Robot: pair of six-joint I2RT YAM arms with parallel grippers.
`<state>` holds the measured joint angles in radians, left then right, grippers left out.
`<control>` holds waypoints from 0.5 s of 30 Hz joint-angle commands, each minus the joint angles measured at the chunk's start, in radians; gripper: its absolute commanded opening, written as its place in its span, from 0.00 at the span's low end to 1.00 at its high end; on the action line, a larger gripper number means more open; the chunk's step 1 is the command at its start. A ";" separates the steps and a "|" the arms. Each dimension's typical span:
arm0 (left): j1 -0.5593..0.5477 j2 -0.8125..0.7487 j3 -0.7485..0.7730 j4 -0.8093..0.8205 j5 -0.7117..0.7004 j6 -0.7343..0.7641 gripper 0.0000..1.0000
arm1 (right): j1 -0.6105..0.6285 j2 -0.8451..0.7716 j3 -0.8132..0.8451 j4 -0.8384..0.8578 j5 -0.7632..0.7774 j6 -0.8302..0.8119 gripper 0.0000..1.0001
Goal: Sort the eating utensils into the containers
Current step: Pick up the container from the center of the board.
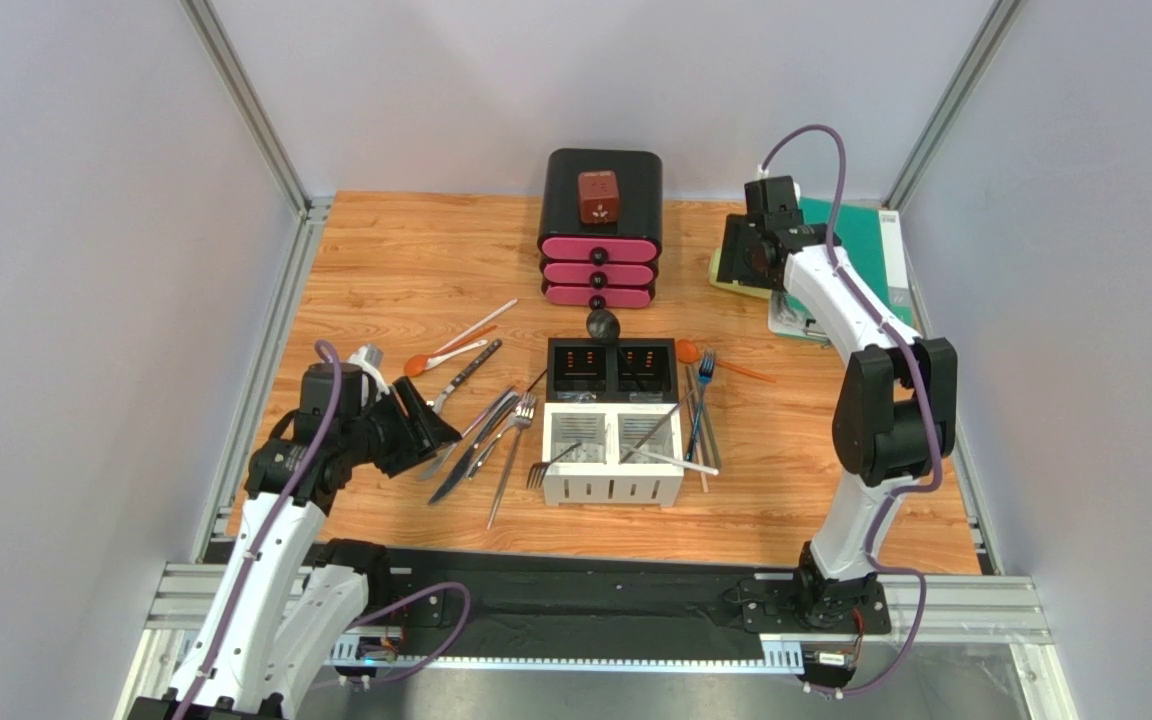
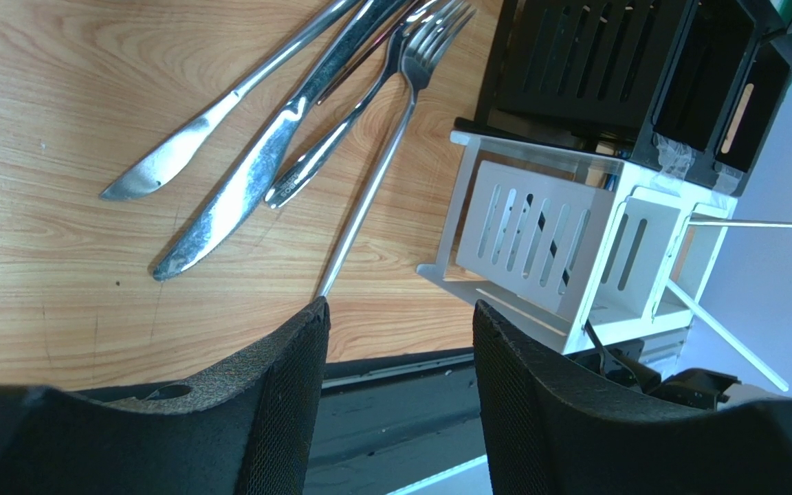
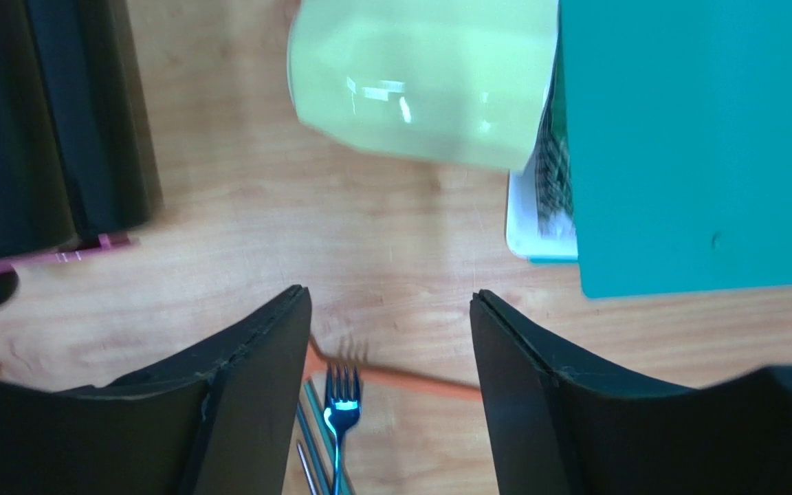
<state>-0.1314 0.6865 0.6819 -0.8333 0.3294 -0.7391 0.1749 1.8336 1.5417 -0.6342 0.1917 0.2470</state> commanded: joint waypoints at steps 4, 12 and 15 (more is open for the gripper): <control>-0.005 0.004 0.021 0.011 -0.015 -0.002 0.60 | -0.089 0.140 0.167 0.018 -0.064 0.058 0.64; -0.005 0.034 0.027 0.013 -0.020 0.003 0.60 | -0.143 0.188 0.207 0.024 -0.078 0.061 0.65; -0.005 0.048 0.030 0.017 -0.021 0.003 0.60 | -0.150 0.211 0.212 0.030 -0.100 0.057 0.65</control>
<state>-0.1314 0.7242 0.6819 -0.8330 0.3149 -0.7387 0.0231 2.0373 1.7084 -0.6346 0.1333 0.2951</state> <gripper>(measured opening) 0.597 0.647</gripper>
